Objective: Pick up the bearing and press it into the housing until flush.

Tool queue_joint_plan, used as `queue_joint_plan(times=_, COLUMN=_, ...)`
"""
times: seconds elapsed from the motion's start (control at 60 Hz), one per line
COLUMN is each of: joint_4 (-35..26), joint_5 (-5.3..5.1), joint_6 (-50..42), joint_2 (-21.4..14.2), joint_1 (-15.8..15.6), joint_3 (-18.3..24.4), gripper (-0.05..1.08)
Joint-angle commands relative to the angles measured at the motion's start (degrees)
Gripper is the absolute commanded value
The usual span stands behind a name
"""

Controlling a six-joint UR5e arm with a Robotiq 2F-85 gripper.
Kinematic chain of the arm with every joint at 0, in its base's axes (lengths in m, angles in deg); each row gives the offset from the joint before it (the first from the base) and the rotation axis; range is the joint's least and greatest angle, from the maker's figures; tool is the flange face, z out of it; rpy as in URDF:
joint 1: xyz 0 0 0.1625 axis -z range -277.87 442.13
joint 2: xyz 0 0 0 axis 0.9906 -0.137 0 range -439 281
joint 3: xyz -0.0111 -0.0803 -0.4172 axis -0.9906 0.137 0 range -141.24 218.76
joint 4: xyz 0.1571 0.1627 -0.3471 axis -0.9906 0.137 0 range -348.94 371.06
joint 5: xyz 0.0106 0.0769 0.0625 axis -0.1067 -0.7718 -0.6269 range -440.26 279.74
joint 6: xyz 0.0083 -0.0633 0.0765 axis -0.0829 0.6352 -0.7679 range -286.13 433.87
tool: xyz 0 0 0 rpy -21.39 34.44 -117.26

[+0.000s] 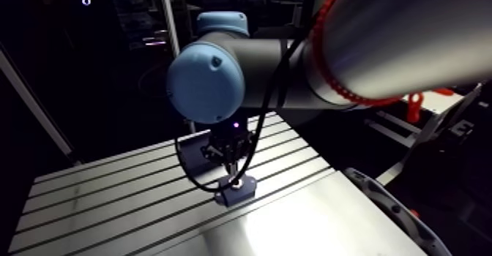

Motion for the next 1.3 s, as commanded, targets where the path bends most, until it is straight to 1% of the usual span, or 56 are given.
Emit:
queue_joint_plan(times=0.017, joint_4=0.09, joint_5=0.03, joint_6=0.19, joint_2=0.73, joint_1=0.45, joint_3=-0.37, gripper=0.97)
queue_joint_plan(times=0.15, joint_4=0.49, joint_5=0.03, joint_6=0.11, joint_2=0.90, joint_1=0.55, joint_3=-0.46, gripper=0.99)
queue_joint_plan(times=0.3, joint_4=2.94, joint_5=0.04, joint_6=0.36, joint_2=1.59, joint_1=0.55, joint_3=-0.74, gripper=0.99)
queue_joint_plan(times=0.533, joint_4=3.00, joint_5=-0.06, joint_6=0.37, joint_2=1.94, joint_1=0.55, joint_3=-1.00, gripper=0.99)
queue_joint_plan(times=0.583, joint_4=3.08, joint_5=0.10, joint_6=0.37, joint_2=2.13, joint_1=0.64, joint_3=-1.16, gripper=1.00)
queue_joint_plan(times=0.867, joint_4=3.17, joint_5=0.11, joint_6=0.37, joint_2=2.81, joint_1=0.90, joint_3=-1.26, gripper=1.01)
queue_joint_plan(times=1.3, joint_4=4.75, joint_5=0.11, joint_6=0.37, joint_2=4.07, joint_1=0.90, joint_3=-1.35, gripper=1.01)
